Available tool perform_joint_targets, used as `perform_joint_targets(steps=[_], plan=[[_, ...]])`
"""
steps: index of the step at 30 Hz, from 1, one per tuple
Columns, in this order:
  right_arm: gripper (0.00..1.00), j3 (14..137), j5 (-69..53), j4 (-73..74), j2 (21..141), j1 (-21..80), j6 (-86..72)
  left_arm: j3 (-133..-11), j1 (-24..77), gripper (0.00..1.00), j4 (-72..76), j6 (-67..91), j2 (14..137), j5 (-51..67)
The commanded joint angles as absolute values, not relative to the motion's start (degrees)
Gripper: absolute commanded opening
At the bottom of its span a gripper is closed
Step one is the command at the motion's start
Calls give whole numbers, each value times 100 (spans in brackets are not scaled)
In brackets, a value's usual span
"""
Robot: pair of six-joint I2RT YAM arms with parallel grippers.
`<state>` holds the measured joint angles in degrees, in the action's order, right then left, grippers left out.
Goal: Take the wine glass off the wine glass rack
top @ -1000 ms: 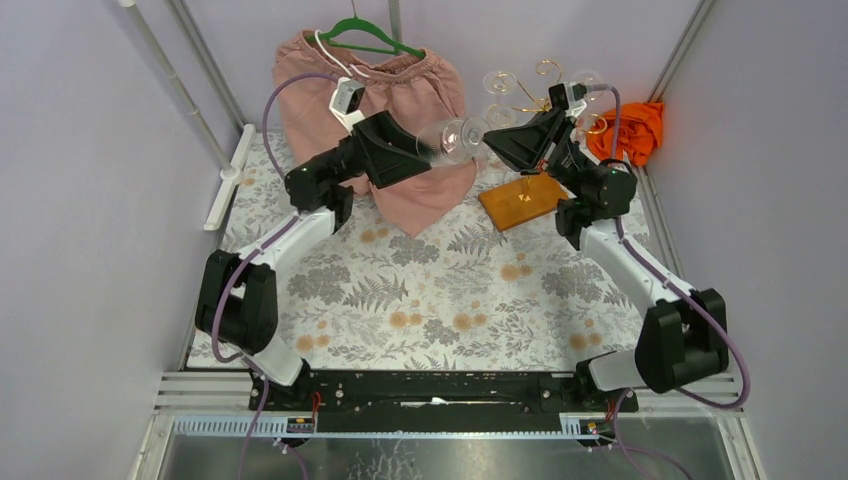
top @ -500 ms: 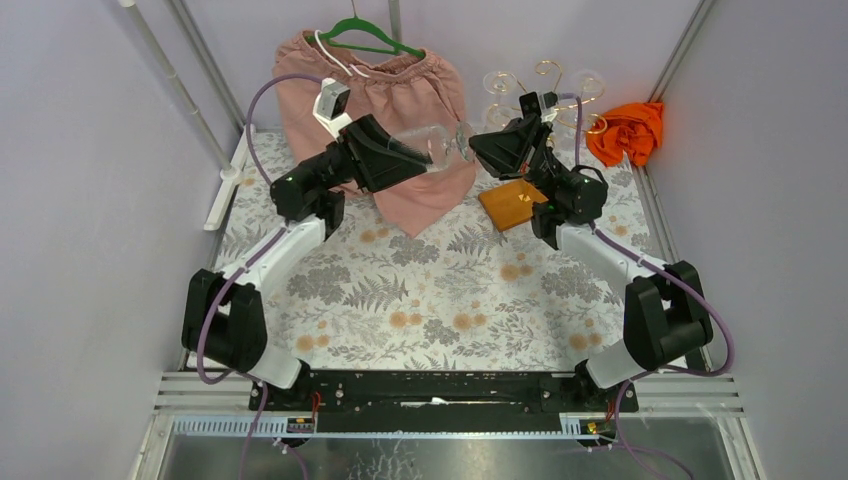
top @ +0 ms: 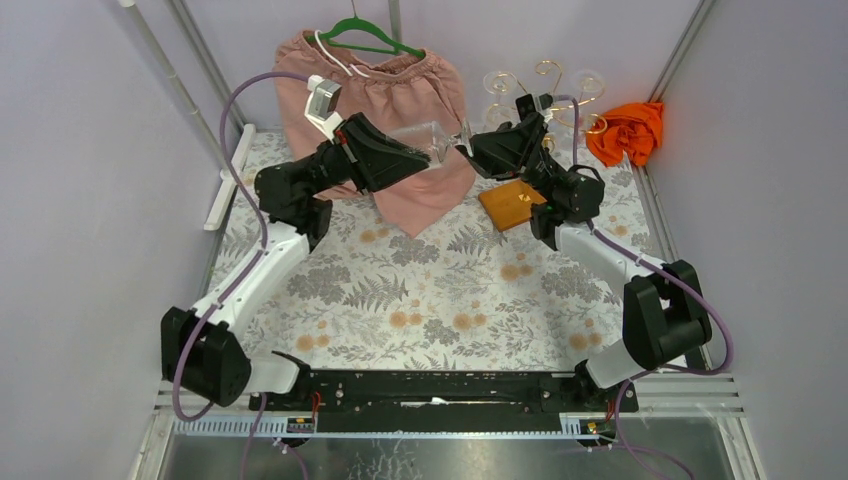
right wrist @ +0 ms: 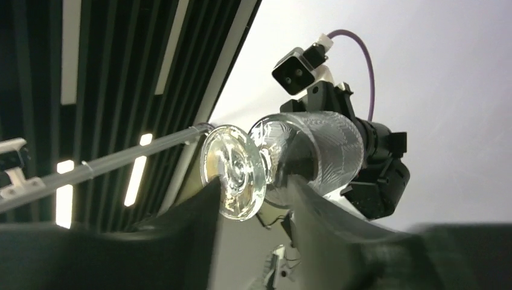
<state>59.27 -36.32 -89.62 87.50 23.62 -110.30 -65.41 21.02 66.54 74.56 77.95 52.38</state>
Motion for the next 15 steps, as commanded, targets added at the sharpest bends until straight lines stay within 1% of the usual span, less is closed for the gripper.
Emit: perform_joint_targets(steps=[1,2,3,4,5,7,10,11,12,13,15], plan=[[64,6082,-4026,-9447,8613,2414,-10609,-6804,2160,1,4834,6047,7278,4766],[74,6078,-4040,-9355,8560,2417,-10549,-6898,2159,1,4413,5693,7121,4671],[80,6069,-4055,-9273,8515,2415,-10500,-6997,2157,0,3898,5408,7006,4540],[89,6057,-4052,-9209,8475,2417,-10463,-7130,2159,0,3371,5083,6873,4397],[94,6056,-4070,-9136,8440,2417,-10435,-7278,2157,0,2832,4749,6768,4203],[99,6049,-4135,-8993,8380,2412,-10362,-7701,2158,1,1568,4047,6610,3727],[100,6076,-4494,-8218,8213,2417,-10019,-8606,2162,1,-450,3215,6650,2697],[100,6081,-4598,-7782,8095,2413,-9736,-9078,2158,1,-1101,3005,6743,2163],[100,6097,-4692,-7075,7917,2413,-9349,-9388,2160,1,-1856,2850,6849,1778],[100,6162,-4761,-6240,7712,2417,-8778,-9665,2162,1,-2308,2744,6960,1346],[100,6506,-4677,-4013,7264,2411,-7212,-10166,2162,1,-3131,2603,7226,544]])
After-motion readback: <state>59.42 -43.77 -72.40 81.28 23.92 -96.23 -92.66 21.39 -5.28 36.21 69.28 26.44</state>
